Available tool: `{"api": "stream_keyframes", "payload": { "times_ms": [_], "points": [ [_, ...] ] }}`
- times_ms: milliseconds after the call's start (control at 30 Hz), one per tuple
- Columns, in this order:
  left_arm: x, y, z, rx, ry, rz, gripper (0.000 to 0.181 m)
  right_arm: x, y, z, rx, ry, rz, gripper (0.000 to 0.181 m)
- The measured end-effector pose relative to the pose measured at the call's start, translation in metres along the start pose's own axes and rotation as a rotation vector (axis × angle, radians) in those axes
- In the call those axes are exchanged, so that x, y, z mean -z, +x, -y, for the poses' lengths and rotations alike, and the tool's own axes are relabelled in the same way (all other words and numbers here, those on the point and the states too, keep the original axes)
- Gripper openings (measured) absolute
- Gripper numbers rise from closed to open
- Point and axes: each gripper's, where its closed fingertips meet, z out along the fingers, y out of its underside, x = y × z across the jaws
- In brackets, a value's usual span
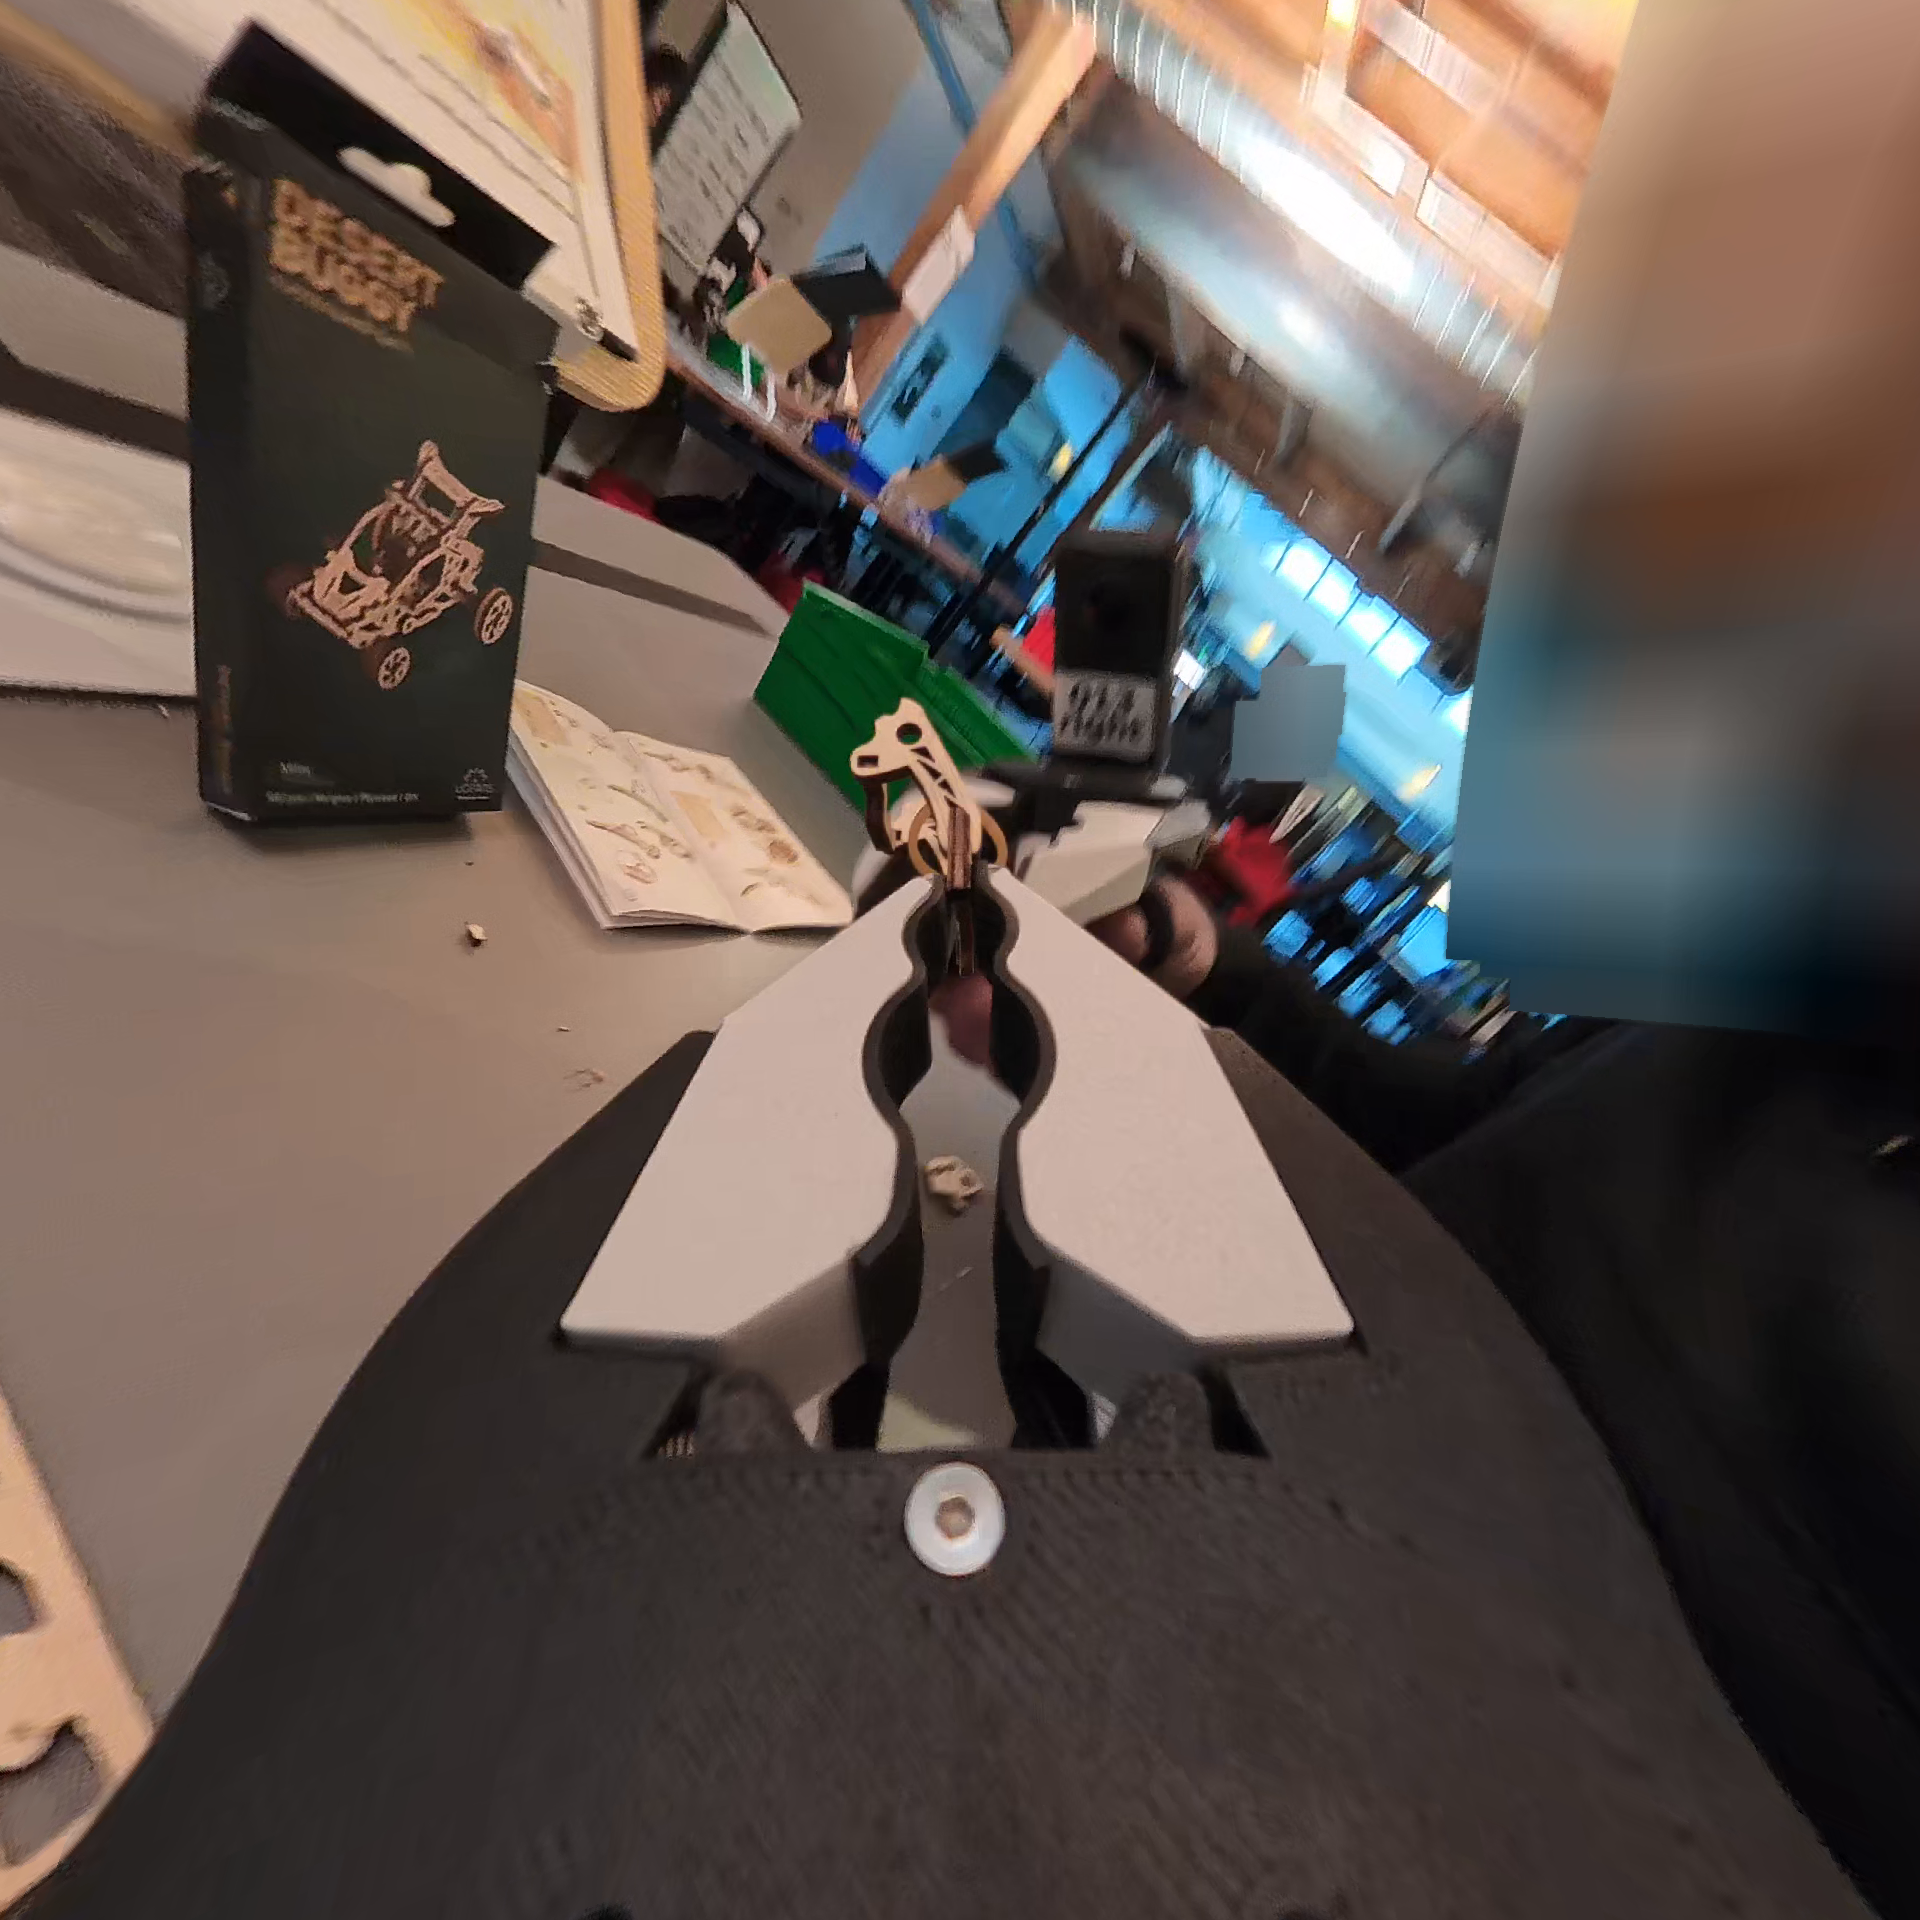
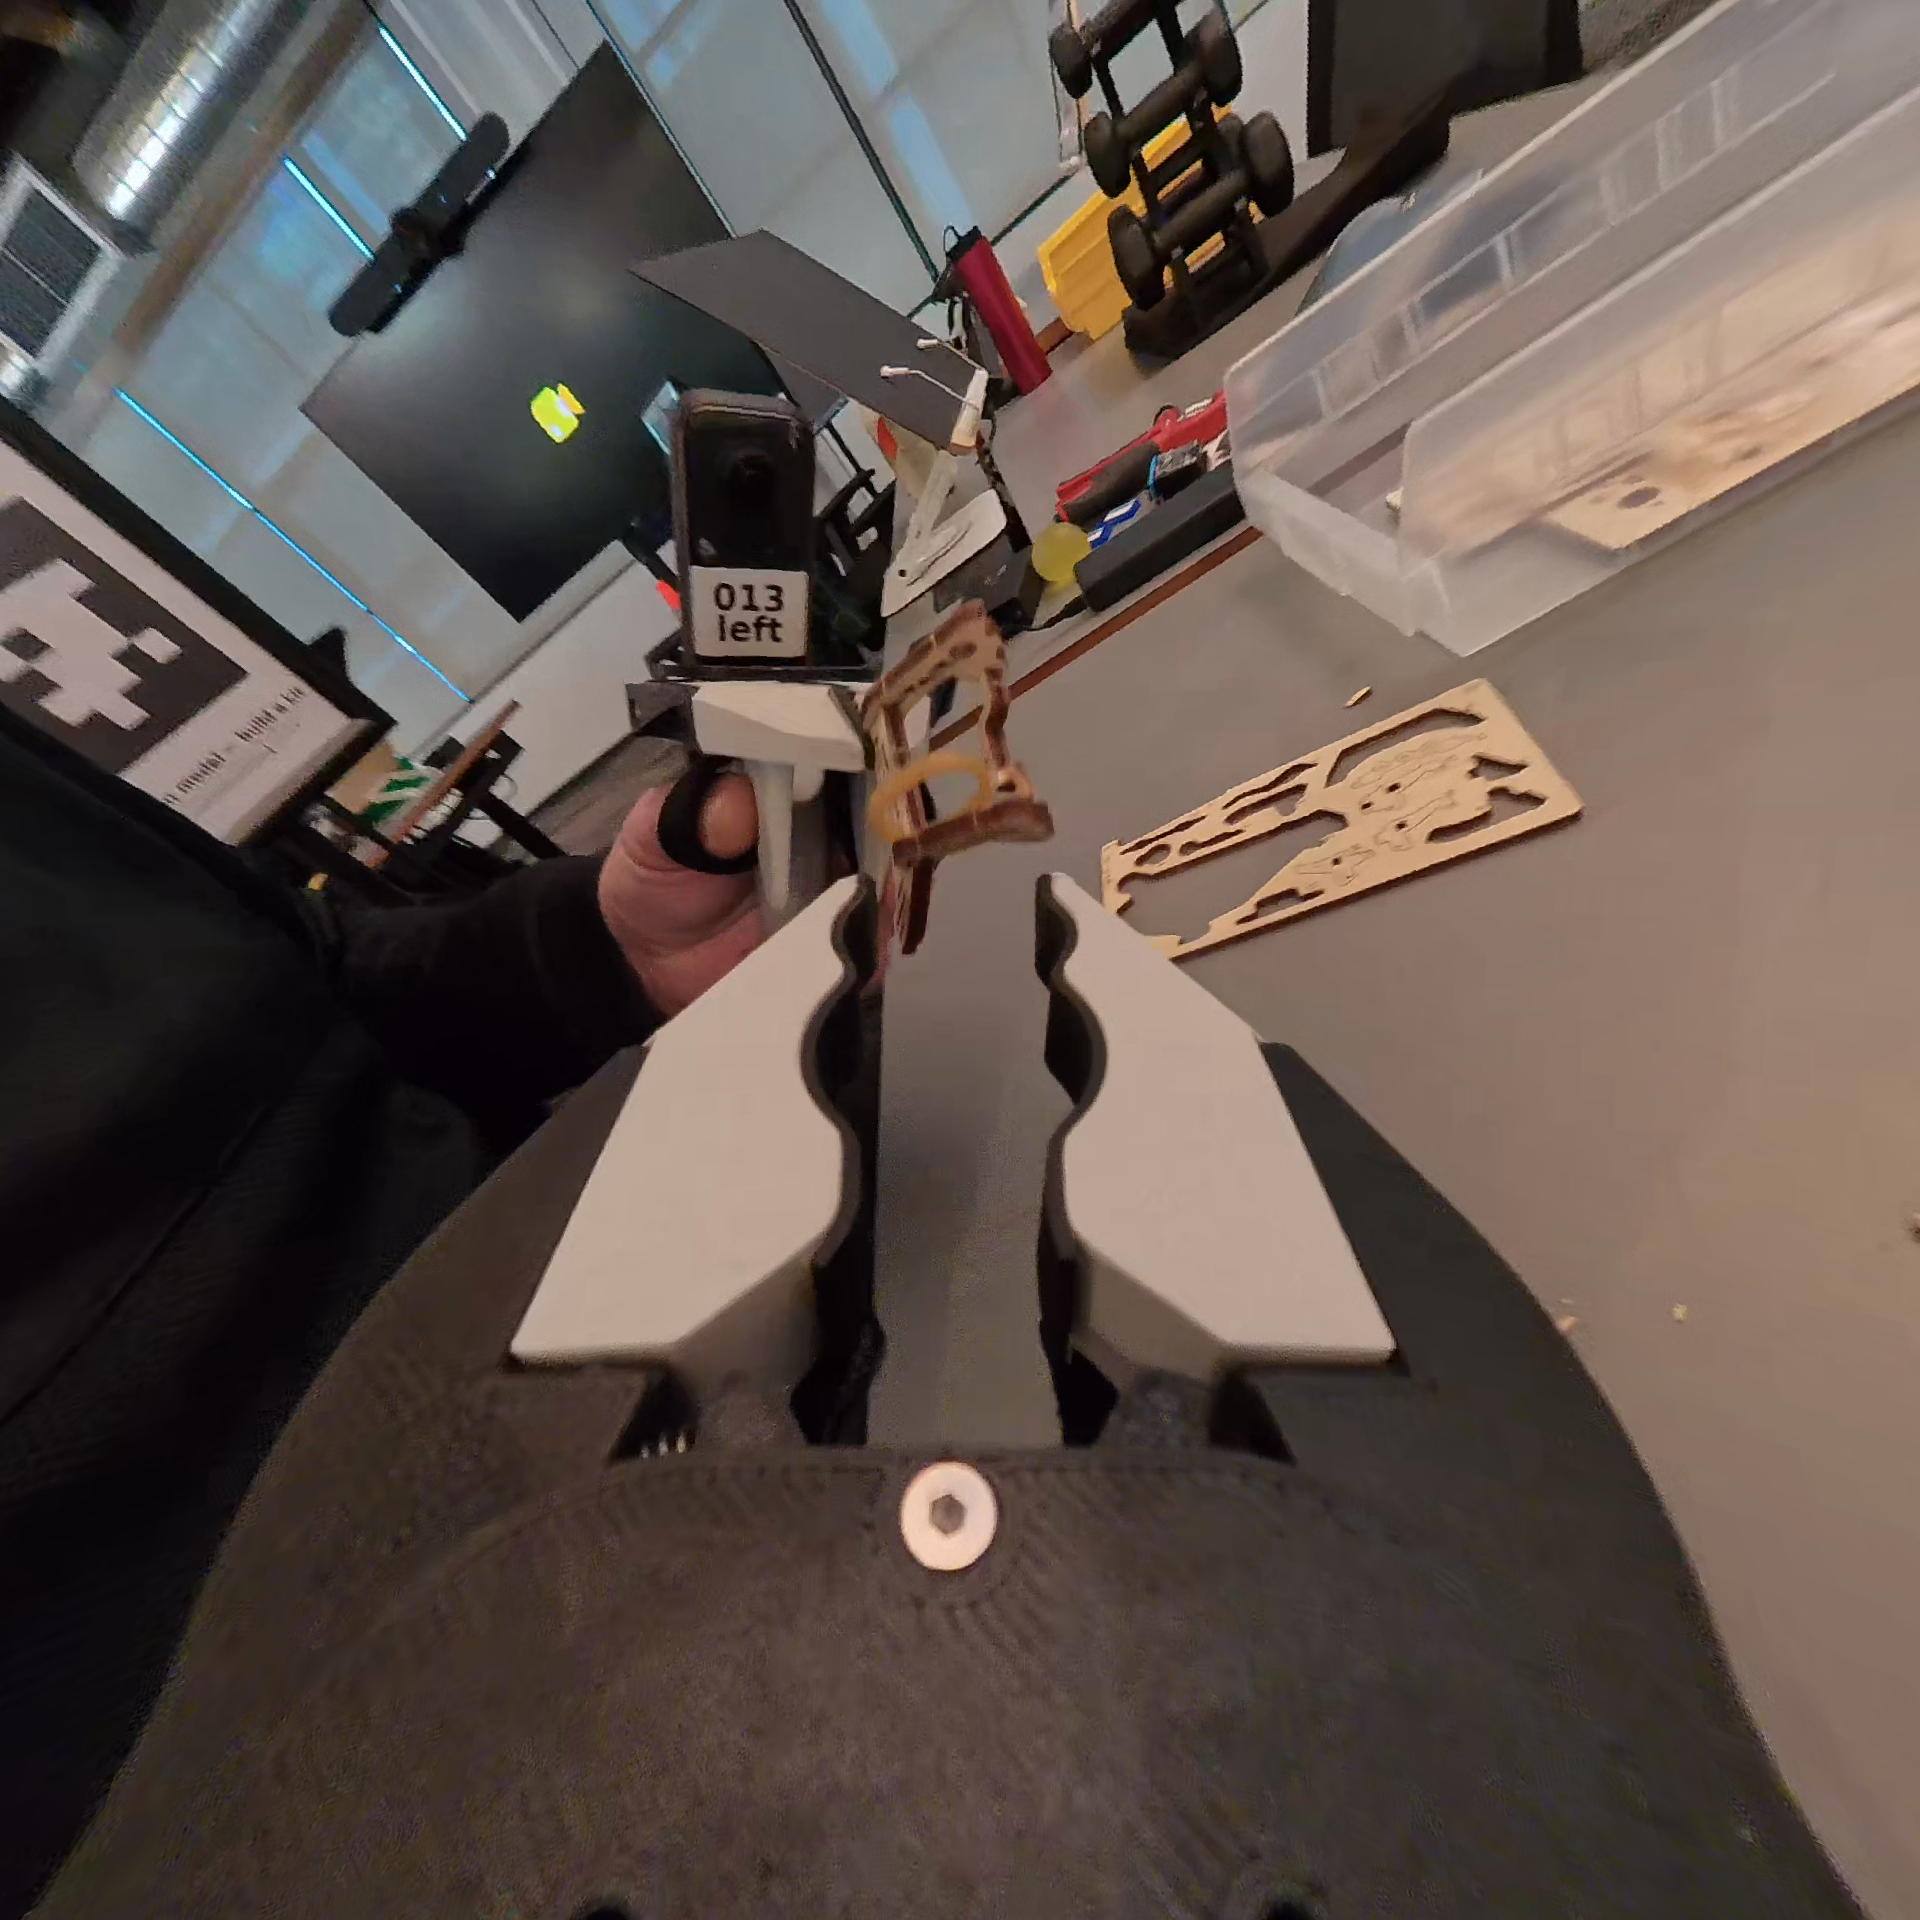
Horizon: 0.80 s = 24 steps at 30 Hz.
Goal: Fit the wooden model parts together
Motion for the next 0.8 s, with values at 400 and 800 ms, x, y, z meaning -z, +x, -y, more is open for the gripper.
{"api": "stream_keyframes", "payload": {
  "times_ms": [400, 800],
  "points": [
    [0.0, 0.01, 0.0, -0.288, -0.067, 0.053, 0.001, 0.01, -0.01, 0.014, 0.083, 0.027, -0.003, 0.025],
    [-0.001, 0.011, -0.006, -0.426, -0.098, 0.114, 0.001, 0.008, -0.006, 0.011, 0.121, -0.007, -0.058, 0.021]
  ]
}}
